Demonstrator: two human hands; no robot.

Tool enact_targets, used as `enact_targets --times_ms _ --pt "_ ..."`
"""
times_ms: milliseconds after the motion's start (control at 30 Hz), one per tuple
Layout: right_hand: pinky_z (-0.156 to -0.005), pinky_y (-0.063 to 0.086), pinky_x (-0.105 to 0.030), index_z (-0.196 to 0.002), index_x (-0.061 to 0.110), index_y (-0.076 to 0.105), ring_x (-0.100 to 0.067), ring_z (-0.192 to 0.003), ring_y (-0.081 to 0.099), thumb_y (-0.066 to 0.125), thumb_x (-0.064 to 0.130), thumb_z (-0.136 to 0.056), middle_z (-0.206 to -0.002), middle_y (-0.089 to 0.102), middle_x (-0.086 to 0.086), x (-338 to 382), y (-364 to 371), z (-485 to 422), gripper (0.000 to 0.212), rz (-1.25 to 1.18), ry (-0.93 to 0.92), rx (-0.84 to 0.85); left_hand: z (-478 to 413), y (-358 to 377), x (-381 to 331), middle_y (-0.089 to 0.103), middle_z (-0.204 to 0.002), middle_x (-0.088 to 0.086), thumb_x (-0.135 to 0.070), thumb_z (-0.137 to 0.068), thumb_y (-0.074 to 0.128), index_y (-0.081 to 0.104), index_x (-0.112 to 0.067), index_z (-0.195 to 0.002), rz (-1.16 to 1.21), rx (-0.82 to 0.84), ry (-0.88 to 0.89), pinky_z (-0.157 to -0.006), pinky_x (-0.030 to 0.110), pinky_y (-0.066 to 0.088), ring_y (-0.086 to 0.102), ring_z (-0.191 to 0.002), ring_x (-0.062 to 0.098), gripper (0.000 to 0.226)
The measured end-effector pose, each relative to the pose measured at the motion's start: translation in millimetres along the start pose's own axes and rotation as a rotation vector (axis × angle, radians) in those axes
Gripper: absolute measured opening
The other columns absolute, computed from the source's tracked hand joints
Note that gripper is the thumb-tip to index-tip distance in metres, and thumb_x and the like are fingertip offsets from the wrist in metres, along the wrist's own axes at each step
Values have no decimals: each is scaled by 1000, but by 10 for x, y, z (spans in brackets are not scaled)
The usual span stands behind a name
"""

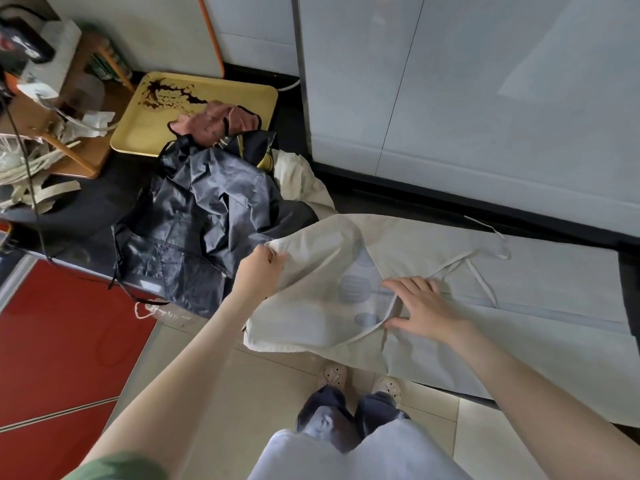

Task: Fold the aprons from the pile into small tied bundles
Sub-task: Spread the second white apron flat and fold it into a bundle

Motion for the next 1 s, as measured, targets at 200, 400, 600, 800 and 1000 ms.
enact_targets --times_ms 200,400,600,800,1000 --pt "-101 22 -32 -146 31 28 -15 -127 34 32 78 -79 -143 37 12 -272 22 190 82 1 65 -31 121 -204 -453 59 -65 11 -28 -101 38 44 -3 -86 260 -170 200 -64 38 49 59 -59 25 30" --pt "-99 22 -31 -144 30 30 -16 -122 36 57 64 -82 -134 40 10 -450 -52 218 75 -43 185 -81 37 -71 -807 53 -77 0 -37 -99 42 41 -10 -97 389 -92 203 -61 34 43 51 -72 23 27" --pt "-103 16 -33 -143 31 27 -16 -127 32 65 60 -77 -137 35 10 -439 -101 170 81 -48 219 -114 29 206 -640 59 -93 12 -42 -88 56 35 -5 -104 -40 26 102 -74 37 42 59 -97 36 46" --pt "-110 20 -34 -147 15 24 -26 -131 29 72 28 -79 -145 30 -6 17 -445 58 85 -333 190 -295 111 255 -602 53 -58 3 -36 -87 59 51 -6 -73 -313 229 71 -57 28 41 54 -67 25 34" --pt "-88 46 -23 -128 22 38 -9 -106 57 72 35 -84 -112 60 6 846 -569 -70 56 -1159 149 -25 295 475 -926 60 -120 19 -21 -94 59 57 -16 -115 376 617 84 -97 43 49 61 -108 30 21"
Point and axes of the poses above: each hand's wrist, its own z-axis away from the middle knuckle, its own y-axis out of the palm, x = y × z, the point moved 8 cm from there along -z, towards the middle knuckle
